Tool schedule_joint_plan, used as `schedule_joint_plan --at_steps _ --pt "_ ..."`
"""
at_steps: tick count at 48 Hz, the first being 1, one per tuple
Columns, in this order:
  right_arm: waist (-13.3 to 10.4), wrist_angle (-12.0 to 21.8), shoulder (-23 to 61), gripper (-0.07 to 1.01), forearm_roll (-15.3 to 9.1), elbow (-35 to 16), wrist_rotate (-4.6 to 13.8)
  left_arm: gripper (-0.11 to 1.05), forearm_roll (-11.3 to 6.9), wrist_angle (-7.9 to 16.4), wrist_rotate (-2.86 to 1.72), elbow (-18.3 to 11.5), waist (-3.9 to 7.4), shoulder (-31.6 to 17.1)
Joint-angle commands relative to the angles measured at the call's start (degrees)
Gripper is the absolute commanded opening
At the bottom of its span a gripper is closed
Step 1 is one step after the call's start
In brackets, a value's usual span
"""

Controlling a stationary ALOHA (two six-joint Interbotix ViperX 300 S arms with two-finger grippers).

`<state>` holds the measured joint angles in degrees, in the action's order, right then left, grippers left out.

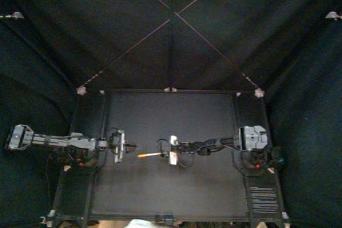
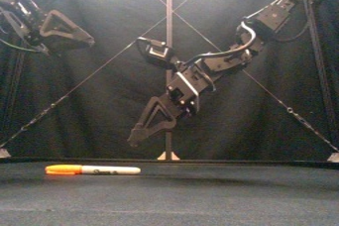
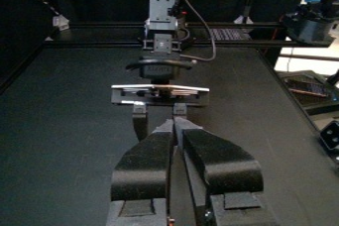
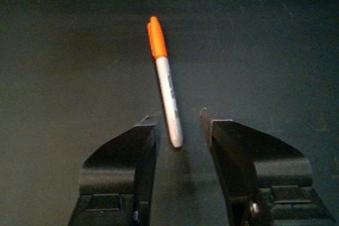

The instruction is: Uncap the pen

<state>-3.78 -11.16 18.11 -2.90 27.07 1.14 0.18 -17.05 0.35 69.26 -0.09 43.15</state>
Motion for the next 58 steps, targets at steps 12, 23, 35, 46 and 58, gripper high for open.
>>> schedule_joint_plan --at_steps 12,23,35,46,58 --pt "-0.09 6.42 2.37 0.75 0.00 -5.45 0.00 0.65 0.00 -0.44 0.00 -0.70 0.62 -0.09" --pt "0.18 9.67 3.43 0.69 0.09 -5.71 0.00 0.66 -0.09 -0.53 -0.26 -0.62 0.53 0.00" --pt "0.18 10.63 3.25 0.55 0.79 -4.83 0.09 0.66 -0.18 -0.62 -0.35 -1.14 0.79 0.00" --pt "-0.35 10.72 -2.90 0.54 0.26 -2.55 -0.18 0.66 -1.32 -1.32 -0.35 -1.23 1.58 -0.97" --pt "-0.53 10.72 -12.04 0.54 -1.41 0.79 -0.18 0.66 -2.20 -4.75 -0.35 -1.49 2.46 -3.34"
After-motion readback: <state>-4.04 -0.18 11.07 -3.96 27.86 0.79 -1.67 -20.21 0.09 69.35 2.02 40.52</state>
